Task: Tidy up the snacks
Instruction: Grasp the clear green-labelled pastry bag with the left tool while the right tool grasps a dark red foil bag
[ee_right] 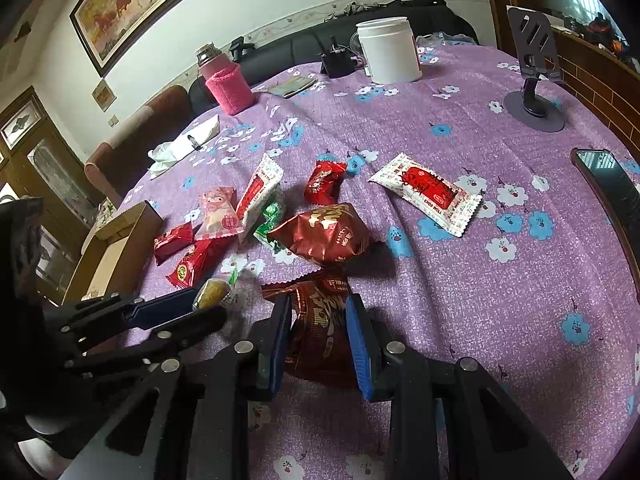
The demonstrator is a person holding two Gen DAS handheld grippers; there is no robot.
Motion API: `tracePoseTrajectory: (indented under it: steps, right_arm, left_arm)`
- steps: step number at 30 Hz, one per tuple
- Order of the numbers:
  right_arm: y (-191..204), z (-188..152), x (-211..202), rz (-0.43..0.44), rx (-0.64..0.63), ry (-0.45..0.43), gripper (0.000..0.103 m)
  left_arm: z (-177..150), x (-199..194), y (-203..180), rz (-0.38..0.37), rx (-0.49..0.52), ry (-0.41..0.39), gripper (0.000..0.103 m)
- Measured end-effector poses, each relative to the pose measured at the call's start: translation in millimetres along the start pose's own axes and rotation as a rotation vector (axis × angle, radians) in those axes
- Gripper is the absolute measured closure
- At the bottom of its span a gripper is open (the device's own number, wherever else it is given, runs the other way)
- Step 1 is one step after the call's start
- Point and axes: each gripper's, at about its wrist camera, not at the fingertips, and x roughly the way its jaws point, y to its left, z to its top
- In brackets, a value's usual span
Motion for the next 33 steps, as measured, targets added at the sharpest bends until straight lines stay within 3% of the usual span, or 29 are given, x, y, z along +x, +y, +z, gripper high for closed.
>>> tracePoseTrajectory:
  steps: [3, 4, 5, 7, 14, 18, 20, 24, 26, 33]
  right_arm:
    - [0.3, -0.3, -0.8, 0.000, 0.000, -0.005, 0.075]
    - [0.6, -0.4, -0.4, -0.001, -0.002, -0.003, 0.075]
    - [0.9, -0.3, -0.6, -0.002, -0.003, -0.004, 0.075]
    - [0.9, -0.6, -1.0, -0.002, -0.002, -0.004, 0.075]
    - [-7.4, 0.2, -1.4, 0.031, 0.051, 0.004, 0.075]
    - [-6.5, -0.3, -2.4, 0.034, 0.052, 0.004, 0.075]
    - [-6.6, 0.1, -2.6, 0.035, 0.053, 0.001, 0.076]
    - [-8.3, 0.7, -5.7, 0.046, 0.061, -0.014, 0.078]
    - [-8.2, 0.4, -5.9, 0.047, 0.059, -0.014, 0.079]
    - [-7.2, 0.7, -13.2, 0.098, 0.065, -0.056, 0.089]
  left_arm:
    - [0.0, -2.5, 2.5, -0.007, -0.021, -0.001, 0.080]
    - [0.2, -2.5, 2.0, -0.017, -0.017, -0.002, 0.069]
    - [0.5, -2.2, 1.3, -0.020, -0.011, -0.002, 0.050]
    - [0.8, -3.2, -2.3, 0.011, 0.015, -0.025, 0.039]
    - [7.5, 11.5, -2.8, -0.051, 0.021, 0.001, 0.042]
    - [5.0, 20.5, -8.9, -0.057, 0.043, 0.009, 0.056]
    - [4.9, 20.2, -9.4, -0.073, 0.031, 0.002, 0.075]
    - [3.9, 16.9, -4.0, -0.088, -0.013, -0.004, 0.076]
    - [1.0, 10.9, -2.9, -0.091, -0.026, -0.008, 0.081]
    - [-20.6, -40.8, 20.5, -0.169, -0.150, -0.089, 0.082]
